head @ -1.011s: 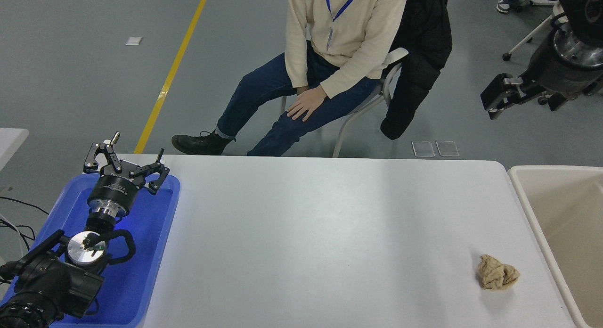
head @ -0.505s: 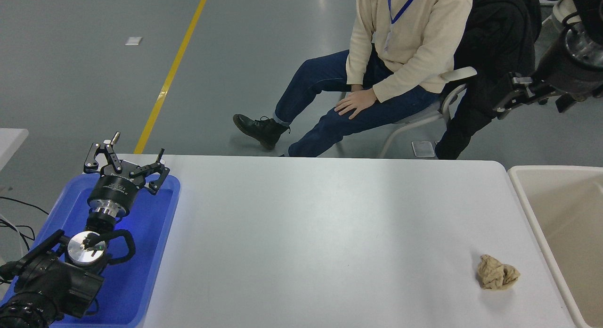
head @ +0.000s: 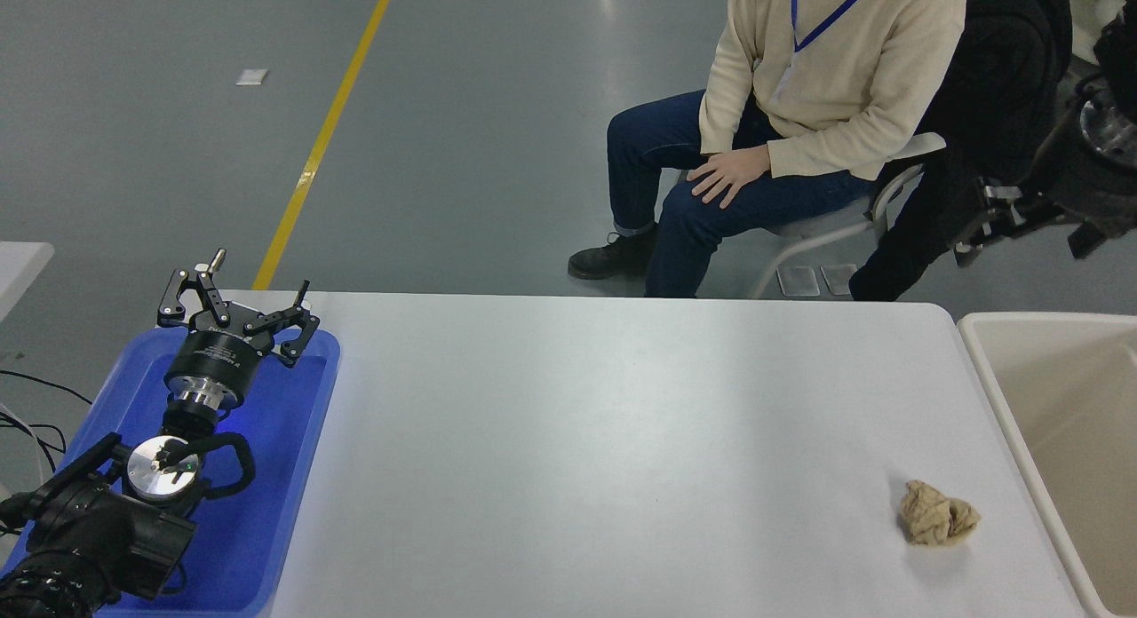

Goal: Pick up paper ball place in dustbin

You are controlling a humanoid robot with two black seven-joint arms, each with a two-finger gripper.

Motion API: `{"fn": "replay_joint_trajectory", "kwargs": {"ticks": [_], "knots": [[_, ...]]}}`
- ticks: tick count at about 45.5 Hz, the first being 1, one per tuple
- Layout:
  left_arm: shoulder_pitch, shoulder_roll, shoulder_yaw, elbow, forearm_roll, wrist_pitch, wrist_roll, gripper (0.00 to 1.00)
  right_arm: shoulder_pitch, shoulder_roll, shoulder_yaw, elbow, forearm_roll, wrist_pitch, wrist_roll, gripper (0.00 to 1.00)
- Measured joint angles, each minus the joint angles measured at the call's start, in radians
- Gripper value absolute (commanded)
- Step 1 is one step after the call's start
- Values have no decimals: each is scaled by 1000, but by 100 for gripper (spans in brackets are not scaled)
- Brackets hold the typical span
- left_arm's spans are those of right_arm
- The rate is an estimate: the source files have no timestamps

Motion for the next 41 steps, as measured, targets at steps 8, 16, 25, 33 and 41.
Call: {"fn": "replay_joint_trajectory", "kwargs": {"ticks": [8,16,25,33,41], "knots": [[0,0,0,0,0,0,0,100,-128,-30,37,-8,-46,0,-2,100],[0,0,0,0,0,0,0,100,-307,-70,122,-64,-100,0,-2,100],[0,0,0,0,0,0,0,100,-466,-89,201,-126,-125,0,-2,99],[0,0,0,0,0,0,0,100,-555,-92,230,-147,-132,-31,-3,99],[0,0,0,0,0,0,0,100,-619,-88,246,-156,-136,-100,-3,99]]}}
